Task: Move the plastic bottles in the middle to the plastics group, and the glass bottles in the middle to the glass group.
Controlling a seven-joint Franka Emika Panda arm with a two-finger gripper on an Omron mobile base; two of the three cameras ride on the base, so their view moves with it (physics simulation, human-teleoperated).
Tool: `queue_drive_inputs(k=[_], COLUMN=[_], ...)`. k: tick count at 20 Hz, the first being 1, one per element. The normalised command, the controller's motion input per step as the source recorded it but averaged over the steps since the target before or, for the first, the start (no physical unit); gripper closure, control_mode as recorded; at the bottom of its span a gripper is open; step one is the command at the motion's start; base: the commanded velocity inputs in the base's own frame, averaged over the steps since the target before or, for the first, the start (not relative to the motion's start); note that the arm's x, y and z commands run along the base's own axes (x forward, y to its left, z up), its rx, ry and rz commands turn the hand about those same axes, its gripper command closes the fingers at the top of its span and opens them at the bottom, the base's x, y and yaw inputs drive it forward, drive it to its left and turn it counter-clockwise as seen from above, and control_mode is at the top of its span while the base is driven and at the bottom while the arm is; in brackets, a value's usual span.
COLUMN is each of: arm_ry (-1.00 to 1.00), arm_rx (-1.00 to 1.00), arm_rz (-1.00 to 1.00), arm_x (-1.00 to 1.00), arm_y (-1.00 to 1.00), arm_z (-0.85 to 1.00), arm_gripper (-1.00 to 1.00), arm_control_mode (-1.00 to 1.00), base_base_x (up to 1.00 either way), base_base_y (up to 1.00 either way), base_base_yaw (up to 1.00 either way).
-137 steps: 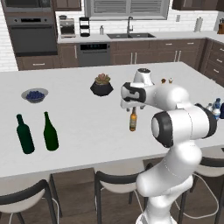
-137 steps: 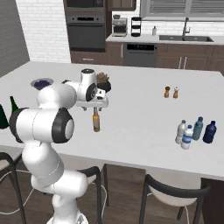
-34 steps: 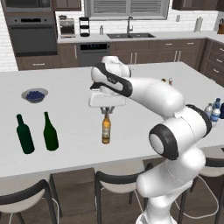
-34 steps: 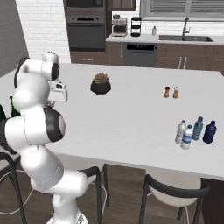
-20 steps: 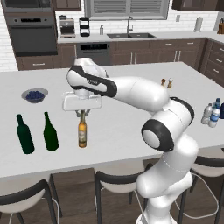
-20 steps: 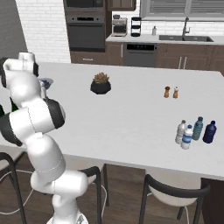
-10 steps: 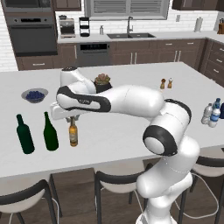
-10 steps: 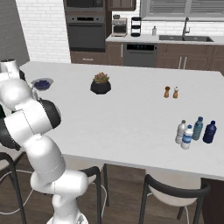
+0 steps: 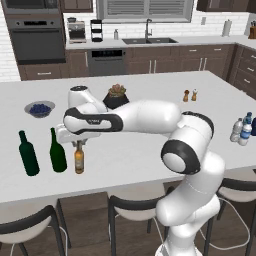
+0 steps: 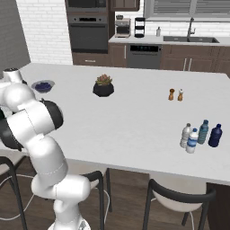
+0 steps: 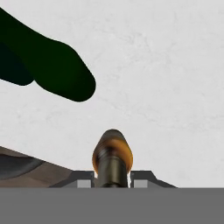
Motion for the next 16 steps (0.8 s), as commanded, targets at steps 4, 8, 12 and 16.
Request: queue_drive_inputs(k=[4, 8, 12, 16], arm_ry=[0.01, 0.0, 0.0, 0.0], arm_rx=[0.01, 0.0, 0.0, 0.0], arm_rz=[0.0, 0.0, 0.0, 0.0], arm_x=[0.03, 0.0, 0.0, 0.0], arm_y=[0.11, 0.09, 0.05, 0.03], arm_z=[-0.25, -0.28, -0.27, -0.23], arm_gripper=[1.0, 1.0, 1.0, 1.0], arm_control_mode=[-1.0, -1.0, -1.0, -1.0], base_base_x=[0.0, 0.0, 0.0, 0.0], base_base_y=[0.0, 0.0, 0.0, 0.0], base_base_yaw=[0.0, 0.0, 0.0, 0.0])
